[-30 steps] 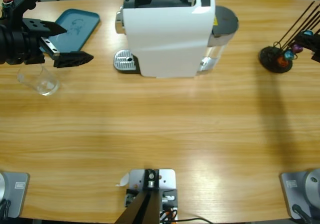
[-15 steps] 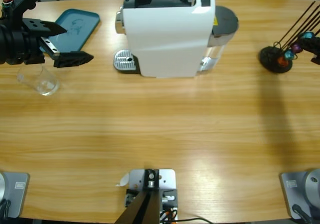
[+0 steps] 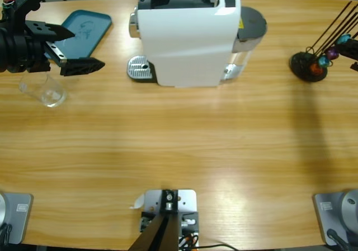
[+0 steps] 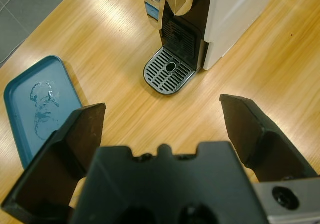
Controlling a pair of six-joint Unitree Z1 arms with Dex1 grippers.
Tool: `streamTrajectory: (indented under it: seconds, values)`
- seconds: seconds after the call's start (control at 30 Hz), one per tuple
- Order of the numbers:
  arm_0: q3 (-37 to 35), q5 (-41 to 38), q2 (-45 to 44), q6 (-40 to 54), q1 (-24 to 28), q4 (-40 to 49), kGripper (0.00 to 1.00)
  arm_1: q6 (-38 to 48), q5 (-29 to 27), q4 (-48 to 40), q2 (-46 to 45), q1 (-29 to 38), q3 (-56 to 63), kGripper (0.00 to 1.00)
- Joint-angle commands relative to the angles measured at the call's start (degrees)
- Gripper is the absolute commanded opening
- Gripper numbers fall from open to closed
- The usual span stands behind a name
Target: Pour coffee
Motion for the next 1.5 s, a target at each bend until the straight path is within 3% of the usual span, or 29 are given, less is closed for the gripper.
streamTrajectory:
  seconds: [0.03,0.3,0.6,0.8,0.83,0.93,1.03,1.17,1.5]
  values:
    - [1.99,0.61,1.39,-1.43,-0.90,-0.57,0.991,0.11,1.28,-1.13,-2.14,-0.61,1.09,0.000]
    - [3.06,0.47,1.90,-2.29,-1.90,-0.93,0.993,1.40,-3.11,7.59,-9.65,-0.30,-1.21,0.000]
    - [3.15,0.44,2.16,-2.56,-2.97,-1.62,0.991,2.10,-2.79,12.49,-14.64,0.53,-7.20,0.000]
    - [3.31,0.45,2.09,-2.73,-3.08,-1.83,0.991,2.10,-3.30,22.44,-20.27,4.61,-13.71,0.000]
    - [3.24,0.49,2.07,-2.73,-3.08,-1.92,0.991,2.03,-2.09,25.25,-21.04,6.49,-15.15,0.000]
    - [3.12,0.52,1.05,-2.61,-3.08,-1.95,0.991,-2.05,10.02,30.42,-20.69,12.46,-17.73,0.000]
    - [3.12,0.35,-1.46,-2.33,-3.47,-1.46,0.995,-5.41,14.99,33.76,-19.98,19.99,-21.07,0.000]
    - [3.17,-1.23,-5.57,-0.78,-4.05,1.95,1.000,-11.52,18.93,39.23,-11.34,32.93,-32.25,0.000]
    - [6.12,-1.23,-11.04,-0.32,-4.05,4.71,1.000,-26.89,26.42,46.80,13.56,44.39,-55.65,0.000]
